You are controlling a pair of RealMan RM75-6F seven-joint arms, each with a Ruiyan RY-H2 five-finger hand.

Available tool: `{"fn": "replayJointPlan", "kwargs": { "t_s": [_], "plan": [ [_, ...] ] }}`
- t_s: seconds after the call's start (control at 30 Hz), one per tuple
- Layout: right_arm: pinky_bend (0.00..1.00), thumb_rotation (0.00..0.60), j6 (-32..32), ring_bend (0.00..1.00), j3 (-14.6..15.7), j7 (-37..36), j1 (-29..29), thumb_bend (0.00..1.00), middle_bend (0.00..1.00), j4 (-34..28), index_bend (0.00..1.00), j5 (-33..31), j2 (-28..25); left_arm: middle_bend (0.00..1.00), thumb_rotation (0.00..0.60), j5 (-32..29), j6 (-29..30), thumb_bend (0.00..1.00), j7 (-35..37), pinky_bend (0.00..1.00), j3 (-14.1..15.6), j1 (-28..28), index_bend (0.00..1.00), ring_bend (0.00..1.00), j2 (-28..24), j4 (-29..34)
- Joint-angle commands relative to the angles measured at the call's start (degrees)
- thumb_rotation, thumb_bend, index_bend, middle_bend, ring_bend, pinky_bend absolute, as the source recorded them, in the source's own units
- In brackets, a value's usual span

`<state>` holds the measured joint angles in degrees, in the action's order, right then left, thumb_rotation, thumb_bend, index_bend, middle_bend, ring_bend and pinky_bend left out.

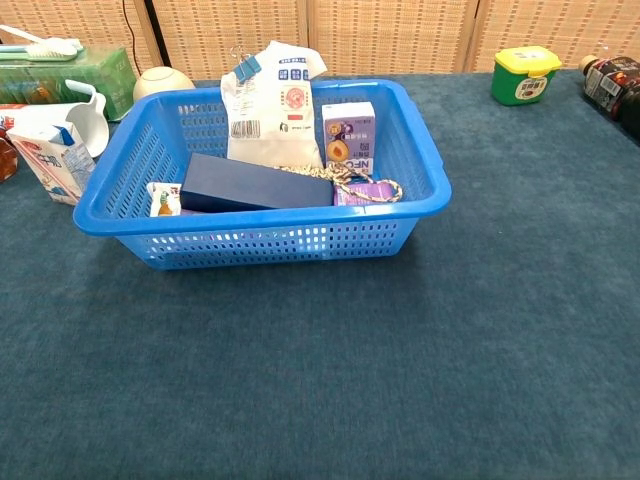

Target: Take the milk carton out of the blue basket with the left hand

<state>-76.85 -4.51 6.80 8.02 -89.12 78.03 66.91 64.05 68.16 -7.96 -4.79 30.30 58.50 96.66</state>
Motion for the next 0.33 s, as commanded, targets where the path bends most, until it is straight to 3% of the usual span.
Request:
{"fn": "replayJointPlan", "kwargs": {
  "t_s": [0.03, 0.13, 0.33],
  "plan": [
    [0.00, 0.600, -0.41, 0.00, -0.03, 0.03, -0.15, 0.00, 0.00, -0.13, 0.00, 0.23, -0.09, 0.00, 0.529, 7.23, 8.20, 0.22, 10.10, 0.00, 3.41, -8.80, 0.00, 0.00, -0.45, -0.36],
    [0.00, 0.600, -1.36, 0.00, -0.15, -0.28, -0.39, 0.00, 0.00, -0.36, 0.00, 0.80, -0.35, 0.00, 0.530, 9.37, 13.47, 0.16, 15.38, 0.00, 5.90, -14.98, 0.00, 0.00, 1.76, -3.40],
    [0.00, 0.600, -2.43, 0.00, -0.12, -1.00, -0.65, 0.00, 0.00, -0.68, 0.00, 1.95, -0.78, 0.00, 0.528, 11.83, 15.90, 0.15, 21.33, 0.00, 6.80, -19.35, 0.00, 0.00, 3.62, -6.57]
  ]
}}
